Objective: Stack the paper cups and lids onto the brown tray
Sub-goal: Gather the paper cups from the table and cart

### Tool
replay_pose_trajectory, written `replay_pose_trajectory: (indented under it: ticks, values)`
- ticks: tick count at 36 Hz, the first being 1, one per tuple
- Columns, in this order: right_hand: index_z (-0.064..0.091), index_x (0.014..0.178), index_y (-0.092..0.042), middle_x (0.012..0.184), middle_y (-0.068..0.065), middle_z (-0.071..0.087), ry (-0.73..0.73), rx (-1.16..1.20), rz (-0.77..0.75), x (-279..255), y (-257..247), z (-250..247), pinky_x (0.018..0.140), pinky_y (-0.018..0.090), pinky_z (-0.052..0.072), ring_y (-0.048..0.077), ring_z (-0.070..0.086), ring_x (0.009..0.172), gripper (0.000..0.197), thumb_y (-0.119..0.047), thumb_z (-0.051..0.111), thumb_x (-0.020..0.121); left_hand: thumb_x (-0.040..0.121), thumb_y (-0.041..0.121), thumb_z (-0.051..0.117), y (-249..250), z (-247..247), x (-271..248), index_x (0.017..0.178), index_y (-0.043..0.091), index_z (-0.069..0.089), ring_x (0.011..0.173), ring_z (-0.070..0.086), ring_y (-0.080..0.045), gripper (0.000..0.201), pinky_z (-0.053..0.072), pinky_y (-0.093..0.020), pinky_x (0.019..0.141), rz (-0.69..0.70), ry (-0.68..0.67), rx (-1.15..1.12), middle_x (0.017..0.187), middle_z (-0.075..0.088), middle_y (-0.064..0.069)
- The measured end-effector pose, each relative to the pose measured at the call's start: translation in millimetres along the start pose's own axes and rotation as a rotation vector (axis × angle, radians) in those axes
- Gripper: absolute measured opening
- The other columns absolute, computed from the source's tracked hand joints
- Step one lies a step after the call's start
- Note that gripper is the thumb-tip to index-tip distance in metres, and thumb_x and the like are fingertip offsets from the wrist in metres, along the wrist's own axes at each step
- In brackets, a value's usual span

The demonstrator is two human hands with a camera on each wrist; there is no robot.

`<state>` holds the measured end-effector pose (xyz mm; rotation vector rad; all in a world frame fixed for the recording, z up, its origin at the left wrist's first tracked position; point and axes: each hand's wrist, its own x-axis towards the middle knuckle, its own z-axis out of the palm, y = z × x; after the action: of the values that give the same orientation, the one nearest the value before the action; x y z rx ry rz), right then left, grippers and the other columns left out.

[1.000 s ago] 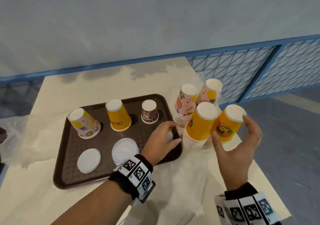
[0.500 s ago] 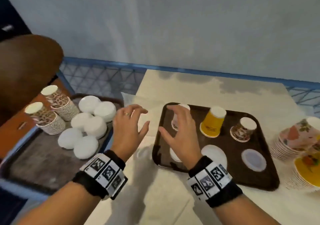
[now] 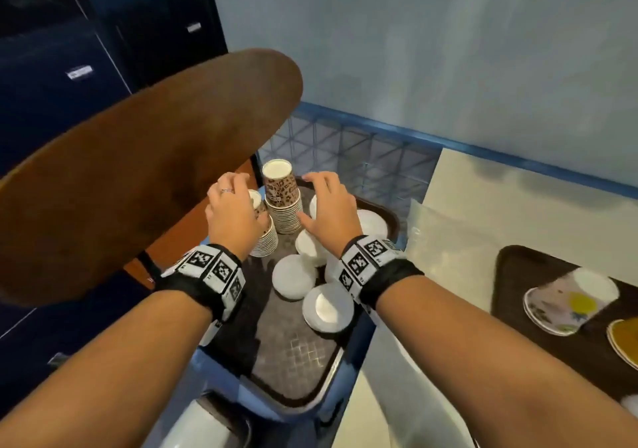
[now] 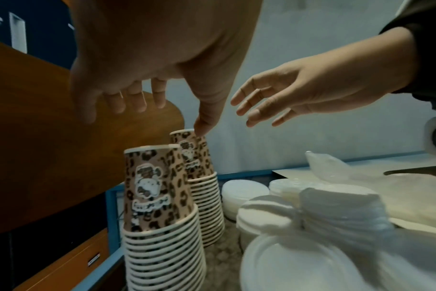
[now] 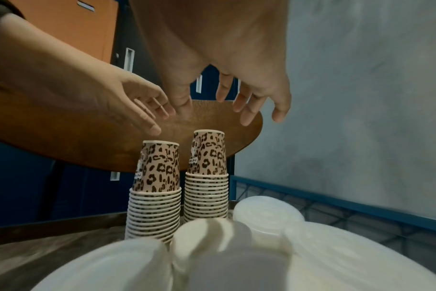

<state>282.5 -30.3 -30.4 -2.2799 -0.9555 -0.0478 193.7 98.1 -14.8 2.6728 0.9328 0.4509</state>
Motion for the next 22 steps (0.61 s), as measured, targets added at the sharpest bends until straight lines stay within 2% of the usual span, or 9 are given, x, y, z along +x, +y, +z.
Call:
replay_pose_trajectory:
  ticks: [4,6,9,12,13,15,16,17,22]
  values:
    - [0.04,0.133,-0.017,0.134,0.006,0.042,-0.038,-0.02,0.048,38.7,-12.7,23.3,0.096,0.047,0.044,0.028,0.048,0.119,0.063,-0.027,0.071,0.078,0.077,0.021,0.071,-18.2,14.2,22.2,0.134,0.006,0.036,0.129,0.033,-0.036,0.068,0.036,-0.048,0.104,-0.025,-0.084,-0.053,0.138,0.036,-0.017]
    - [0.036,0.136,-0.017,0.138,0.007,0.039,-0.061,-0.022,0.071,55.1,-17.6,33.6,0.095,0.048,0.044,0.029,0.047,0.121,0.066,-0.027,0.07,0.079,0.076,0.022,0.071,-24.6,21.5,30.8,0.133,0.006,0.037,0.127,0.037,-0.035,0.068,0.036,-0.044,0.104,-0.052,-0.135,-0.105,0.136,0.039,-0.017]
    - [0.028,0.143,-0.019,0.146,0.006,0.03,-0.116,-0.003,0.106,74.0,-21.2,48.4,0.098,0.053,0.042,0.032,0.043,0.127,0.075,-0.025,0.068,0.08,0.074,0.021,0.075,-32.6,30.0,38.7,0.126,0.007,0.044,0.118,0.047,-0.033,0.062,0.039,-0.036,0.093,-0.071,-0.202,-0.219,0.125,0.05,-0.017]
    - [0.023,0.146,-0.025,0.152,0.006,0.024,-0.203,0.038,0.137,85.8,-20.8,61.1,0.102,0.055,0.039,0.033,0.037,0.132,0.08,-0.022,0.068,0.079,0.071,0.018,0.078,-38.5,35.6,39.6,0.115,0.006,0.049,0.109,0.053,-0.03,0.054,0.036,-0.029,0.078,-0.08,-0.198,-0.319,0.114,0.059,-0.015]
    - [0.025,0.145,-0.025,0.15,0.006,0.026,-0.221,0.048,0.135,88.7,-20.4,64.1,0.103,0.053,0.039,0.033,0.039,0.131,0.079,-0.021,0.069,0.079,0.07,0.017,0.078,-40.1,36.6,39.4,0.114,0.007,0.049,0.108,0.054,-0.03,0.053,0.035,-0.028,0.077,-0.084,-0.194,-0.332,0.113,0.06,-0.014]
    - [0.033,0.141,-0.02,0.141,0.009,0.036,-0.201,0.053,0.127,91.2,-16.9,66.0,0.099,0.041,0.043,0.031,0.047,0.123,0.071,-0.019,0.069,0.079,0.07,0.018,0.077,-40.9,36.8,38.1,0.113,0.008,0.05,0.106,0.055,-0.03,0.052,0.034,-0.026,0.074,-0.07,-0.193,-0.33,0.111,0.062,-0.013]
    - [0.037,0.138,-0.018,0.137,0.01,0.04,-0.179,0.056,0.119,92.0,-16.1,66.4,0.094,0.032,0.043,0.03,0.05,0.118,0.067,-0.017,0.069,0.079,0.07,0.019,0.077,-41.9,35.7,37.8,0.112,0.008,0.051,0.105,0.056,-0.03,0.051,0.035,-0.026,0.073,-0.061,-0.199,-0.32,0.11,0.063,-0.013]
    - [0.04,0.136,-0.017,0.133,0.011,0.043,-0.165,0.056,0.112,92.7,-15.9,66.9,0.088,0.028,0.04,0.029,0.051,0.115,0.065,-0.016,0.069,0.079,0.069,0.019,0.078,-43.7,33.9,38.0,0.111,0.008,0.052,0.104,0.057,-0.029,0.05,0.035,-0.026,0.073,-0.052,-0.209,-0.305,0.11,0.064,-0.012]
    - [0.043,0.134,-0.019,0.124,0.013,0.051,-0.192,0.065,0.085,85.8,-19.6,66.2,0.09,0.029,0.039,0.028,0.052,0.113,0.064,-0.022,0.073,0.077,0.067,0.022,0.078,-59.2,24.8,33.6,0.105,0.011,0.054,0.098,0.057,-0.025,0.046,0.034,-0.026,0.07,0.006,-0.273,-0.244,0.104,0.064,-0.008]
